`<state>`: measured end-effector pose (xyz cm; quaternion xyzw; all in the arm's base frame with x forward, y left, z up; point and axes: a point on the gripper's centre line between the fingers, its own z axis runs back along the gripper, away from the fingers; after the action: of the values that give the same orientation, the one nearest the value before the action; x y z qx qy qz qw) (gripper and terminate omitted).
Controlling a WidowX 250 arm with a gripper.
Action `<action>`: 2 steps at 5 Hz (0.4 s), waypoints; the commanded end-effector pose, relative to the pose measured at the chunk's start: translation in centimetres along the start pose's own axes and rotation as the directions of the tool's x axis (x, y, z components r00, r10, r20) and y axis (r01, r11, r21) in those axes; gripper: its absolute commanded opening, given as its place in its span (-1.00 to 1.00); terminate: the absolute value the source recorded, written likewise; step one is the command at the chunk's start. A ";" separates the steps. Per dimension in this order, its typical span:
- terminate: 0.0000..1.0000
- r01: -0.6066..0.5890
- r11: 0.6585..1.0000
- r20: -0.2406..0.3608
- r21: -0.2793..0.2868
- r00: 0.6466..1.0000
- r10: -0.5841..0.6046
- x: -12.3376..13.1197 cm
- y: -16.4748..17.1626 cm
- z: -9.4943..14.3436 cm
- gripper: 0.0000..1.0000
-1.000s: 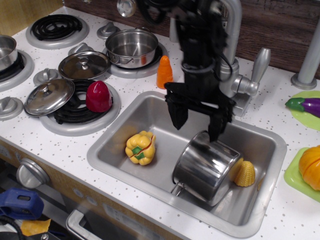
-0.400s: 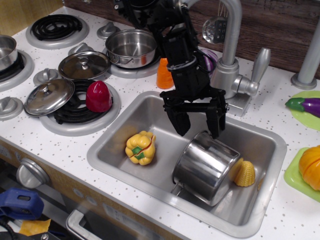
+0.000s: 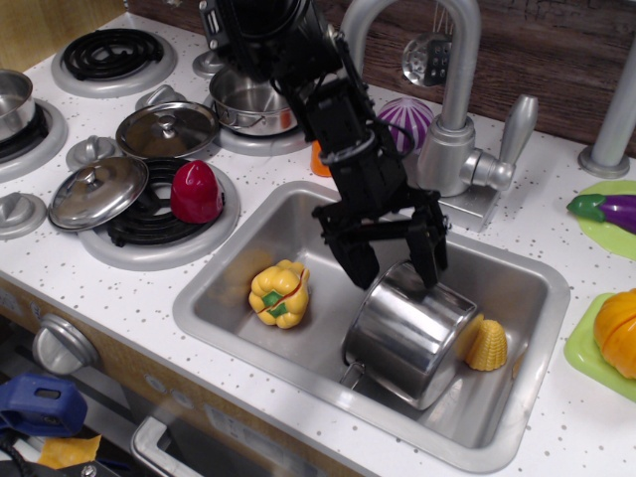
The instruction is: Flip pot upright in sink
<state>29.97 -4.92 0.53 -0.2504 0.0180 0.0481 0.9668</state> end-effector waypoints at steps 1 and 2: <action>-1.00 -0.006 0.999 0.050 -0.035 0.999 0.008 -0.6 -1.0 -0.4 1.00; -1.00 -0.054 0.996 0.055 -0.071 0.997 0.058 -1.3 -1.6 -1.1 -1.00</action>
<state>28.50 -7.37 -0.19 -0.2916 0.0103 0.1069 0.9505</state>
